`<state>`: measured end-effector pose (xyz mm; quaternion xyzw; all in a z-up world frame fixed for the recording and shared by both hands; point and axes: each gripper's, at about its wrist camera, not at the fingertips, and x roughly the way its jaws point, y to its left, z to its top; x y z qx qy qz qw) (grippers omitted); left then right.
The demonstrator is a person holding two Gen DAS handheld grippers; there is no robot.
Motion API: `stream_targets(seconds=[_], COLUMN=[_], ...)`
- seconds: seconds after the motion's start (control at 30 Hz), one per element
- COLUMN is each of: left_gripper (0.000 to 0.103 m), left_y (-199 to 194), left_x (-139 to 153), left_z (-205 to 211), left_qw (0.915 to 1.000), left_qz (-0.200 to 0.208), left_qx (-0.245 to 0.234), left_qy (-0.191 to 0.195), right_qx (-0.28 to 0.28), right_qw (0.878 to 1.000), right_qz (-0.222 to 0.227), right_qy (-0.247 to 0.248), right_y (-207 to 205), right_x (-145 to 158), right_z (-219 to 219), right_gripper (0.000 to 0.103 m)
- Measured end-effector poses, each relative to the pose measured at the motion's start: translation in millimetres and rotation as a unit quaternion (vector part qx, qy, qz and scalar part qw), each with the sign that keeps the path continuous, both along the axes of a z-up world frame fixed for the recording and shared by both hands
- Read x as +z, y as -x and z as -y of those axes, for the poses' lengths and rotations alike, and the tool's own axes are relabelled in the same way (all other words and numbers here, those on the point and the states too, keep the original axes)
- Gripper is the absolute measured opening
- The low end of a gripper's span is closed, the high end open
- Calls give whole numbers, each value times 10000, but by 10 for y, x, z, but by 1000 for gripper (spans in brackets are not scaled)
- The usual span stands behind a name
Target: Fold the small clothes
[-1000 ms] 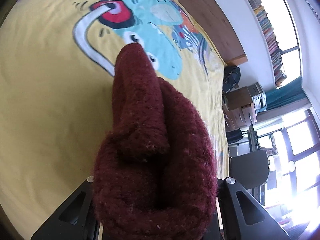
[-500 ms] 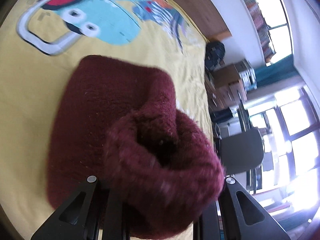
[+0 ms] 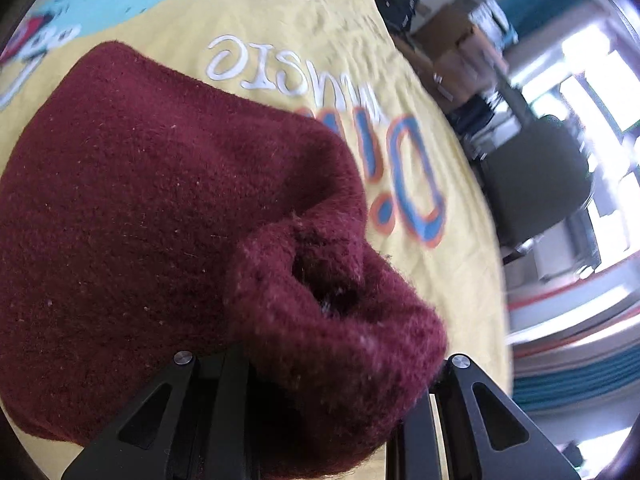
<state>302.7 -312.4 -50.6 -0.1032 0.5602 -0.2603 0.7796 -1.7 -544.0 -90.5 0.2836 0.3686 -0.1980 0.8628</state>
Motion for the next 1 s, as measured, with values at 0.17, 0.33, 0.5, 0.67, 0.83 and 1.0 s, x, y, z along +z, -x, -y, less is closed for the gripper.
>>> stream_targets(seconds=[0.17, 0.33, 0.5, 0.67, 0.83, 1.0], left_gripper=[31, 53, 53, 53, 53, 54], left_y=[186, 271, 321, 375, 478, 591], left_x=[-42, 2, 70, 226, 455, 613], left_z=[112, 109, 168, 112, -111, -486], left_qw=[9990, 9993, 9983, 9964, 9936, 9926], left_qz=[256, 174, 59, 214, 506, 674], left_qx=[-169, -339, -548, -794, -970, -954], left_qy=[-316, 13, 194, 208, 271, 318], right_qx=[-34, 0, 92, 167, 265, 412], right_qw=[10000, 10000, 9999, 9997, 9993, 9986], right_qz=[13, 63, 92, 142, 192, 237], right_qy=[-18, 2, 33, 86, 153, 233], right_y=[17, 2, -15, -36, -92, -171], right_x=[1, 48, 118, 225, 347, 489], right_z=[11, -20, -92, -183, -306, -494], right_gripper=[65, 65, 65, 65, 65, 65])
